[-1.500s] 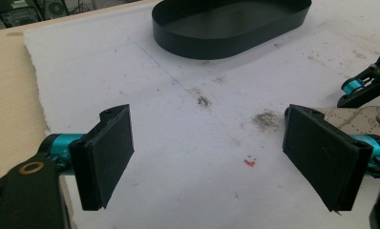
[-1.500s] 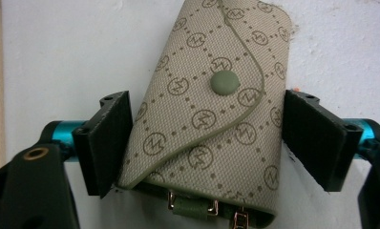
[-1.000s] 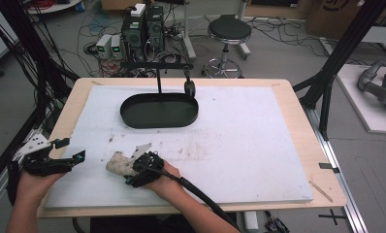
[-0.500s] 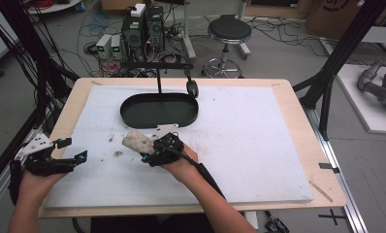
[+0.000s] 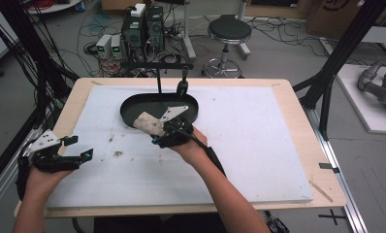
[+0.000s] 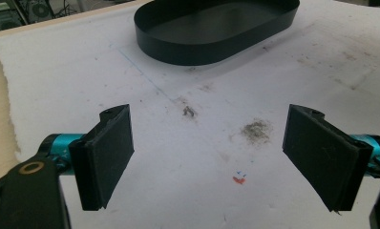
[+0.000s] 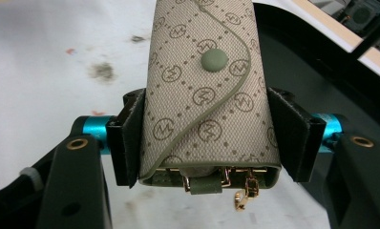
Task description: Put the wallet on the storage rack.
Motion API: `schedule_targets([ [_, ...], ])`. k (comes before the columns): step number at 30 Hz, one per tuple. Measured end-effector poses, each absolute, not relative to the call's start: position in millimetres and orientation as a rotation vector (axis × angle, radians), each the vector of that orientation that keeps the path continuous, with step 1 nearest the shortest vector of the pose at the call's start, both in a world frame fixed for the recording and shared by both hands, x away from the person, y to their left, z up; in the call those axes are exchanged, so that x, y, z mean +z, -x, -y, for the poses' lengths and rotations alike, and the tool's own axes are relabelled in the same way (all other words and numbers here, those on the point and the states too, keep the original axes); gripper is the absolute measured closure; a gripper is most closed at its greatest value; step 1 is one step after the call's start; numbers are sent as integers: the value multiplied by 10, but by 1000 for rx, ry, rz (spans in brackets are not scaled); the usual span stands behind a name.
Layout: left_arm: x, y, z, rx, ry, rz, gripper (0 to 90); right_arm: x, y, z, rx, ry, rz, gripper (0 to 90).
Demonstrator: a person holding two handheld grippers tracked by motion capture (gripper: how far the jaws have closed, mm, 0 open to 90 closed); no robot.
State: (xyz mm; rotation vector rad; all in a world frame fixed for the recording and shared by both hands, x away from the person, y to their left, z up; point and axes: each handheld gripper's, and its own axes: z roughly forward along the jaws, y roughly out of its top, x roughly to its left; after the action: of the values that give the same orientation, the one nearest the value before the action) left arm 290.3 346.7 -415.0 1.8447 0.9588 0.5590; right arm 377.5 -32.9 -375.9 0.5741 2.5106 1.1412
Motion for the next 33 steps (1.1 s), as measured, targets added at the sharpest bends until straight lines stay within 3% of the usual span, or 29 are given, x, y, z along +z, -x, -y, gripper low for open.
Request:
schedule_targets([
  [19,-4119,-2913,-3354,548,-1859,-922,175,-3705,-4444,376,1103,-600,-2511,362],
  [33,-4123,-2940,-3130,505,-1883,-861,175,-4000,-4819,276,1013,-642,-2537,363],
])
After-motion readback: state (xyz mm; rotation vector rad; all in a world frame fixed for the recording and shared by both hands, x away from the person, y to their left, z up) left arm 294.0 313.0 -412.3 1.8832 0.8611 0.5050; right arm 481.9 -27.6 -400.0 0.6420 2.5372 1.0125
